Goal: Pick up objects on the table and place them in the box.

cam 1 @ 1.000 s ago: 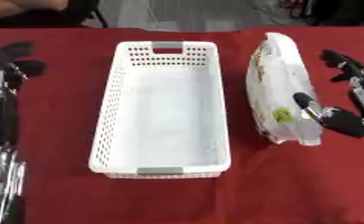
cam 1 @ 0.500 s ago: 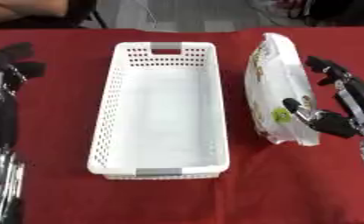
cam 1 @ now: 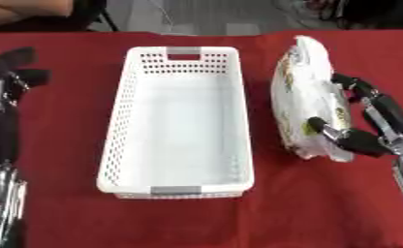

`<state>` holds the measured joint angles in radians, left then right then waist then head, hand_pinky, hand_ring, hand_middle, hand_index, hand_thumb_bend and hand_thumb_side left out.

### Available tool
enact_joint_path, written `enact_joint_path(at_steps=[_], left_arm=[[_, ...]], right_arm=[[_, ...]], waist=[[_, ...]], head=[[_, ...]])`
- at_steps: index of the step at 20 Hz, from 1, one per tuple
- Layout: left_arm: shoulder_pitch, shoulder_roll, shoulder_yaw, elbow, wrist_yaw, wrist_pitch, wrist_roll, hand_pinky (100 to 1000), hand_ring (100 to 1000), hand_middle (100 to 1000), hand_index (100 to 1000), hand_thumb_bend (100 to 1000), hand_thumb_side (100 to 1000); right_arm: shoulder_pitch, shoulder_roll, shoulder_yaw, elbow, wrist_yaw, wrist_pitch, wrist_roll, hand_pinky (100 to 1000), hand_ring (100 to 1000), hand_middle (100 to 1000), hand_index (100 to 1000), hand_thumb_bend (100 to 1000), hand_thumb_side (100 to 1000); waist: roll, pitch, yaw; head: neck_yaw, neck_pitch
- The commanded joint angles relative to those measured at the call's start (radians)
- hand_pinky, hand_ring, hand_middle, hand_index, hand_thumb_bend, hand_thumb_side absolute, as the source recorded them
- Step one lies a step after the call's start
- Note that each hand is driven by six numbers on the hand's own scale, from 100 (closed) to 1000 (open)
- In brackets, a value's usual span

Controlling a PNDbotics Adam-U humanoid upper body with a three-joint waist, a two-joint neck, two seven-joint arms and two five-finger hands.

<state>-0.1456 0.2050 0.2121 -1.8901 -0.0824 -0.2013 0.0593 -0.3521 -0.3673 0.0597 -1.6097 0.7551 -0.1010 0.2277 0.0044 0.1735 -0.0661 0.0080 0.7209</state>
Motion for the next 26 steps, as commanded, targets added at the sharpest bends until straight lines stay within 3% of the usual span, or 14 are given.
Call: enact_joint_path(at_steps=[1,10,11,13,16,17,19,20,21,22,23,24,25,26], left_arm=[[-0.008,0.017,-0.001,-0.012,0.002,-0.001,-0.004,670,606,785,741,100,1000],[-0.009,0.017,-0.001,-0.013,0.003,-0.001,-0.004,670,605,785,741,100,1000],[-0.009,0.018,-0.001,-0.013,0.003,-0.001,-0.004,670,605,785,741,100,1000],[-0.009,0.018,-0.002,-0.013,0.003,-0.001,-0.004,670,605,785,741,100,1000],[-0.009,0.018,-0.002,-0.013,0.003,-0.001,-0.005,670,605,785,741,100,1000],[-0.009,0.018,-0.002,-0.013,0.003,-0.001,-0.005,670,605,785,741,100,1000],[-0.01,0.018,-0.002,-0.013,0.003,-0.001,-0.005,670,605,785,740,100,1000],[-0.01,0.018,-0.002,-0.013,0.003,-0.001,-0.005,670,605,785,740,100,1000],[-0.01,0.018,-0.002,-0.013,0.003,-0.001,-0.005,670,605,785,740,100,1000],[-0.01,0.018,-0.002,-0.013,0.003,-0.001,-0.005,670,605,785,740,100,1000],[-0.01,0.018,-0.002,-0.013,0.003,-0.001,-0.005,670,605,785,740,100,1000],[-0.01,0.019,-0.002,-0.013,0.003,-0.001,-0.006,670,605,785,740,100,1000],[-0.01,0.019,-0.002,-0.013,0.003,-0.001,-0.006,670,605,785,740,100,1000],[-0.01,0.019,-0.002,-0.013,0.003,-0.001,-0.006,670,605,785,740,100,1000]], right_arm=[[-0.015,-0.003,0.006,0.01,0.012,-0.007,0.006,741,874,880,1000,544,718],[-0.002,0.007,0.021,0.048,0.036,-0.02,0.025,744,868,880,1000,551,676],[-0.001,0.007,0.023,0.051,0.038,-0.021,0.029,716,854,876,1000,561,644],[0.0,0.007,0.025,0.053,0.047,-0.023,0.039,569,787,829,1000,580,522],[-0.002,0.007,0.026,0.049,0.062,-0.02,0.054,402,702,774,985,557,430],[-0.002,0.007,0.027,0.046,0.066,-0.019,0.058,283,629,726,947,485,365],[-0.002,0.006,0.026,0.04,0.074,-0.017,0.06,186,569,647,889,333,290],[-0.002,0.006,0.025,0.037,0.078,-0.017,0.058,151,545,624,894,350,297],[-0.001,0.006,0.024,0.033,0.081,-0.016,0.051,100,490,558,805,176,224],[-0.001,0.007,0.023,0.031,0.083,-0.016,0.042,100,463,520,768,121,200],[0.0,0.007,0.023,0.029,0.084,-0.015,0.032,100,420,460,695,100,168],[0.001,0.007,0.024,0.029,0.085,-0.016,0.022,100,436,482,723,100,179],[0.001,0.007,0.024,0.028,0.086,-0.017,0.013,100,343,357,574,100,142],[0.001,0.007,0.024,0.027,0.088,-0.019,0.003,100,343,357,574,100,142]], waist=[[0.0,-0.011,0.001],[0.0,-0.013,0.003],[0.0,-0.013,0.003],[0.0,-0.013,0.004],[-0.001,-0.013,0.005],[-0.001,-0.013,0.005],[-0.001,-0.013,0.005],[-0.001,-0.013,0.005],[-0.001,-0.014,0.005],[-0.001,-0.014,0.005],[-0.001,-0.014,0.005],[-0.001,-0.014,0.005],[-0.001,-0.014,0.005],[-0.001,-0.014,0.005]], head=[[-0.008,-0.007],[-0.008,-0.007],[-0.007,-0.008],[-0.007,-0.008],[-0.007,-0.007],[-0.007,-0.007],[-0.007,-0.007],[-0.007,-0.008],[-0.007,-0.008],[-0.008,-0.008],[-0.008,-0.008],[-0.008,-0.008],[-0.008,-0.008],[-0.008,-0.009]])
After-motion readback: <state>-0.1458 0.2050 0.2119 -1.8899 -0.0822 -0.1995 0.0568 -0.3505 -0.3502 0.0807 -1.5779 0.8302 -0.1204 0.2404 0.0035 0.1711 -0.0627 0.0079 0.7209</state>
